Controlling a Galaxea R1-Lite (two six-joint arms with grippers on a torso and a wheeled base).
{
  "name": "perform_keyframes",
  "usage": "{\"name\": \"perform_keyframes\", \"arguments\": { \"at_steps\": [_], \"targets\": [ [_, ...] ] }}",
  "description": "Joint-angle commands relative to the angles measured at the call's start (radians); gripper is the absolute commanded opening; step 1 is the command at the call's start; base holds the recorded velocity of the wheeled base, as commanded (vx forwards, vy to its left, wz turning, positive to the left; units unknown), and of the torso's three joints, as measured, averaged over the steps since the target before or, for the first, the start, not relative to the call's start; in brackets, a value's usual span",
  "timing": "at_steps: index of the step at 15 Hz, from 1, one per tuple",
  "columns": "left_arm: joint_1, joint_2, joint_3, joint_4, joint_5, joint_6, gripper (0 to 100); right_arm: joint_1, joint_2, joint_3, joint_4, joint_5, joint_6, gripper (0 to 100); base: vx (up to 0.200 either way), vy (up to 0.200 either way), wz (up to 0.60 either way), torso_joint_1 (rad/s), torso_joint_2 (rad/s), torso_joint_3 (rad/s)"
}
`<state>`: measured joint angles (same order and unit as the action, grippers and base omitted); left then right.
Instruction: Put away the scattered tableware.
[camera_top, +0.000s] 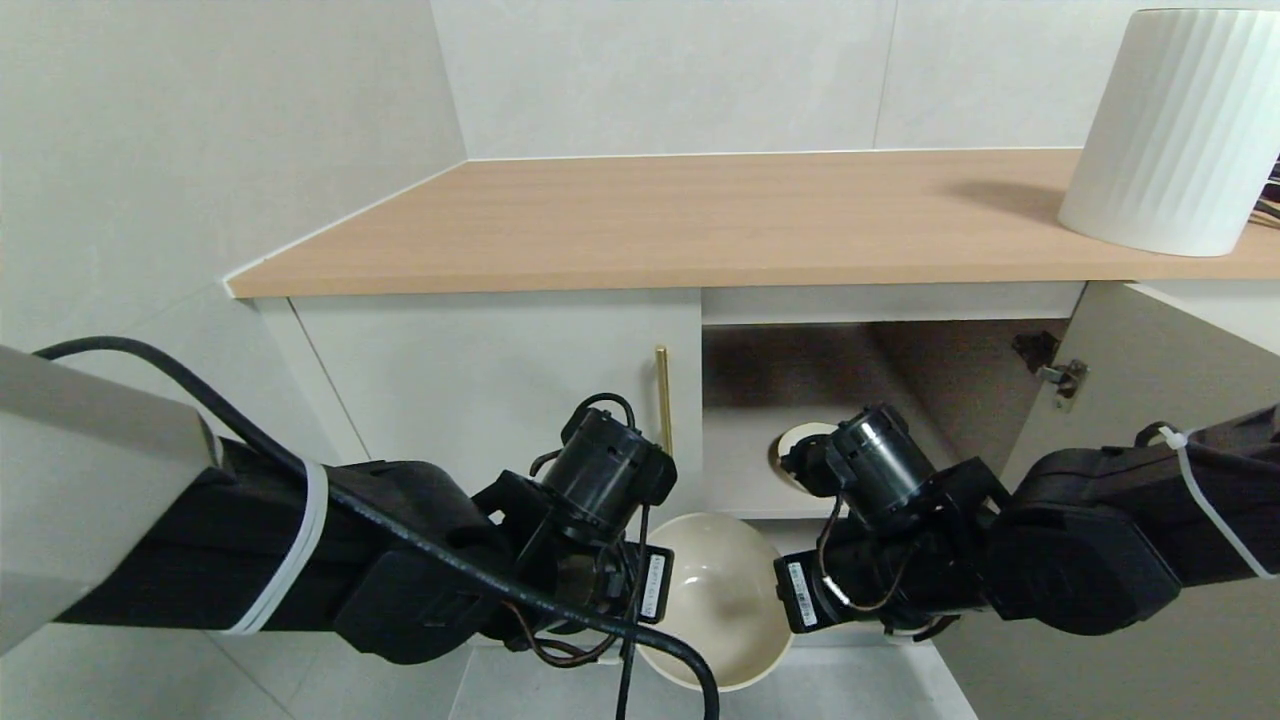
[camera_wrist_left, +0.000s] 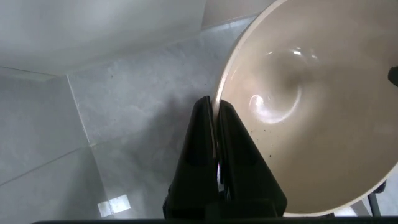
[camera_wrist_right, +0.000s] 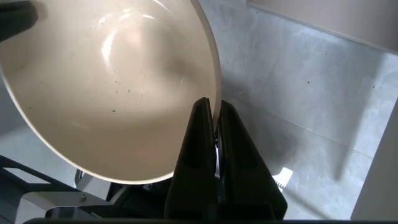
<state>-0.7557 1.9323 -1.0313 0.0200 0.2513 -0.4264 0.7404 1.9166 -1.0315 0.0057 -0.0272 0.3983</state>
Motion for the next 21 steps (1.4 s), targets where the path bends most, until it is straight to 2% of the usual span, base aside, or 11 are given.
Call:
{"name": "perform_keyframes", "arguments": {
  "at_steps": [1,3,4,5,6,10,19,21],
  "targets": [
    [-0.001,0.002,-0.001,-0.002,0.0,0.0,0,0.0,0.005,0.001,0.0,0.0,-0.001,0,0.0,0.0,0.0,0.0,0.0,0.0],
    [-0.001,0.002,0.0,0.0,0.0,0.0,0,0.0,0.004,0.001,0.0,0.0,-0.001,0,0.0,0.0,0.0,0.0,0.0,0.0],
    [-0.002,0.002,-0.001,-0.002,-0.001,-0.003,100,0.0,0.005,0.001,0.0,-0.008,-0.001,0,0.0,0.0,0.0,0.0,0.0,0.0],
    [-0.002,0.002,-0.004,-0.002,-0.003,-0.022,100,0.0,0.009,0.002,0.0,-0.017,-0.001,0,0.0,0.0,0.0,0.0,0.0,0.0],
    [-0.002,-0.001,-0.006,-0.002,-0.003,-0.026,100,0.0,0.015,0.004,0.0,-0.025,-0.003,0,0.0,0.0,0.0,0.0,0.0,0.0],
    [-0.002,-0.01,-0.004,-0.003,-0.003,-0.026,100,-0.018,0.03,0.007,0.007,-0.056,-0.012,0,0.0,0.0,0.0,0.0,0.0,0.0],
    [-0.002,-0.038,-0.003,0.0,-0.001,-0.028,100,-0.227,0.194,-0.036,-0.001,-0.125,-0.004,0,0.0,0.0,0.0,0.0,0.0,0.0],
    [-0.002,-0.038,-0.003,0.0,-0.001,-0.026,100,-0.268,0.206,-0.056,-0.041,-0.125,0.007,0,0.0,0.0,0.0,0.0,0.0,0.0]
  ]
}}
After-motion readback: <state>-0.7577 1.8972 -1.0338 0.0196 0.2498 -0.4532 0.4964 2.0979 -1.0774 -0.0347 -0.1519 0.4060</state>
